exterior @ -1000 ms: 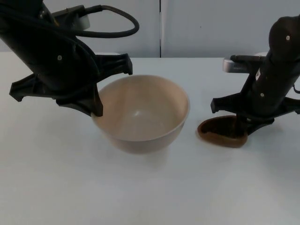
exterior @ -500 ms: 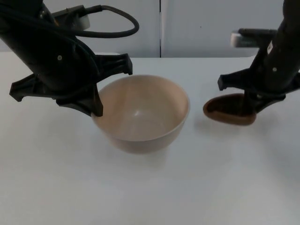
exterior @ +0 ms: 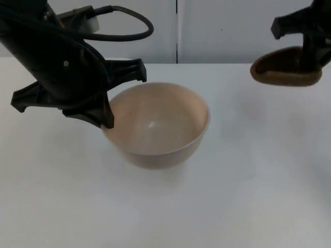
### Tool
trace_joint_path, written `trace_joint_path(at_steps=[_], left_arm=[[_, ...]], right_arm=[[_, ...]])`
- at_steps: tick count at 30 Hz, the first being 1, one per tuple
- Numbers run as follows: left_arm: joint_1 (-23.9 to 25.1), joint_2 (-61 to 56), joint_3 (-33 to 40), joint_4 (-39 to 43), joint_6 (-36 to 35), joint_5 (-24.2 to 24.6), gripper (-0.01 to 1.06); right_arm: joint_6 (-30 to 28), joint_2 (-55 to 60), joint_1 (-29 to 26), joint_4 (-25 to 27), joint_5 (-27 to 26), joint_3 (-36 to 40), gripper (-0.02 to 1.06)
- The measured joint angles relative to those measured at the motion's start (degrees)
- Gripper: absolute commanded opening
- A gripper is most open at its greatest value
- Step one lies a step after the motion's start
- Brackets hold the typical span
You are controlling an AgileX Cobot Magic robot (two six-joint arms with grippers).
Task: Pick up the bowl with the left hand and pour the coffee beans from the cup into the bowl with the right hand.
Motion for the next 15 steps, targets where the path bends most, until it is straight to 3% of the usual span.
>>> trace_joint_path(at_steps=[1, 5, 9, 15], left_arm=[[0.0, 0.0, 0.0, 0.0, 0.0, 0.0, 0.0], [0.0, 0.0, 0.0, -0.3, 0.0, 0.0, 0.0], [0.0, 0.0, 0.0, -0.4, 0.0, 0.0, 0.0], [0.0, 0.0, 0.0, -0.5, 0.0, 0.0, 0.0]], right_arm=[[0.0, 0.0, 0.0, 0.0, 0.0, 0.0, 0.0], [-2.6, -0.2, 0.0, -0.1, 8.2, -7.8, 0.0], [-3.9, -0.2, 0.8, -0.5, 11.6, -13.0, 0.0], [-4.5, -0.4, 3.1, -1.6, 12.1, -17.9, 0.0]])
